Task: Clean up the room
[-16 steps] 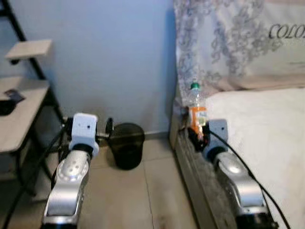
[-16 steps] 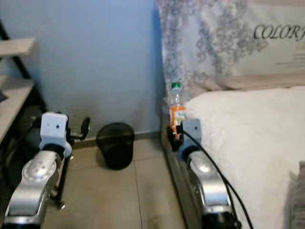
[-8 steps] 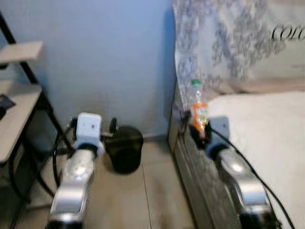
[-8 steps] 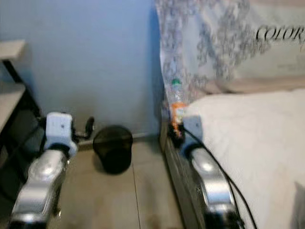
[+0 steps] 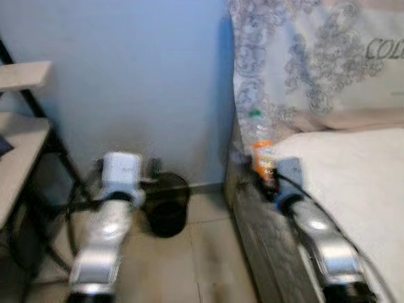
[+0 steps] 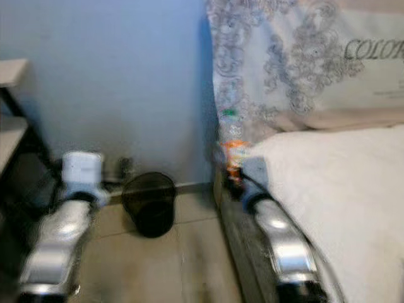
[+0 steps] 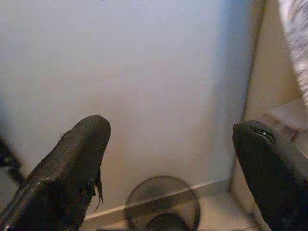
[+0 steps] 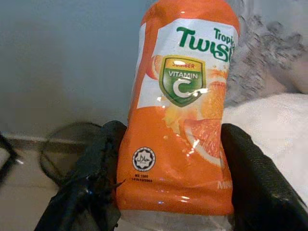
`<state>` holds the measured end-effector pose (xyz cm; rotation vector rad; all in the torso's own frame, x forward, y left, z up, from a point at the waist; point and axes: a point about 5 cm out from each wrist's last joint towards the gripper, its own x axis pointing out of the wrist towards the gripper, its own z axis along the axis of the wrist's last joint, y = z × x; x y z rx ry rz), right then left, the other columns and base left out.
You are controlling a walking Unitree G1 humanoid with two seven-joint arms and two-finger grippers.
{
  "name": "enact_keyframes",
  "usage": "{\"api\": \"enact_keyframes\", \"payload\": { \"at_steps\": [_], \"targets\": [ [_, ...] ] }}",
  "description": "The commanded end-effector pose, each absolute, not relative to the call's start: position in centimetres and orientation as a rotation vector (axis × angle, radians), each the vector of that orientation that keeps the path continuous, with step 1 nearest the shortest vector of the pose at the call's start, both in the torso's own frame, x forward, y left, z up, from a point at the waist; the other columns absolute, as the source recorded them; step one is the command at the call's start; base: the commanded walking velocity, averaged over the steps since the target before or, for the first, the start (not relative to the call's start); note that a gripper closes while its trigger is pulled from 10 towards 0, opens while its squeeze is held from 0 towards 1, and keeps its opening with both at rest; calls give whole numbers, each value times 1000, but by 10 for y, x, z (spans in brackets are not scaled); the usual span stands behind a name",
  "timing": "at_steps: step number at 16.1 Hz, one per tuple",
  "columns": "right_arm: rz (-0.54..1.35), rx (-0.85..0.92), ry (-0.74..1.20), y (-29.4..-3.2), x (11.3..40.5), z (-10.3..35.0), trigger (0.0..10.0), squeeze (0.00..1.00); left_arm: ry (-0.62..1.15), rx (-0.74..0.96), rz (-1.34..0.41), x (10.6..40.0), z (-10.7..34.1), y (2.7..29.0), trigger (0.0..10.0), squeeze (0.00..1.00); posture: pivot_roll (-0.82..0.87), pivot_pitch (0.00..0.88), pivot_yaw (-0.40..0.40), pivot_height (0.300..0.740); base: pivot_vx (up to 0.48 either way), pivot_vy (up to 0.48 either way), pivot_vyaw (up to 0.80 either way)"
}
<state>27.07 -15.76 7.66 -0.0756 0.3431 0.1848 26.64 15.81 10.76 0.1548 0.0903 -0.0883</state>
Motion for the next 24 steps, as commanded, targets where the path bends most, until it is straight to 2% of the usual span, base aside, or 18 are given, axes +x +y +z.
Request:
{"api": "enact_keyframes", "payload": {
  "at_steps": [1, 20, 24],
  "targets": [
    [214, -67, 332, -145, 274, 79, 10000, 0, 96, 178, -55, 264, 108, 173, 10000, 0, -6, 0, -4, 740, 307, 0, 419],
    [266, -85, 386, -145, 274, 67, 10000, 0, 125, 215, -104, 261, 104, 171, 10000, 0, 21, 0, 6, 740, 309, 0, 0],
    [243, -78, 392, -147, 274, 66, 10000, 0, 137, 229, -124, 258, 102, 170, 10000, 0, 19, 0, 13, 740, 308, 0, 520]
  ]
}}
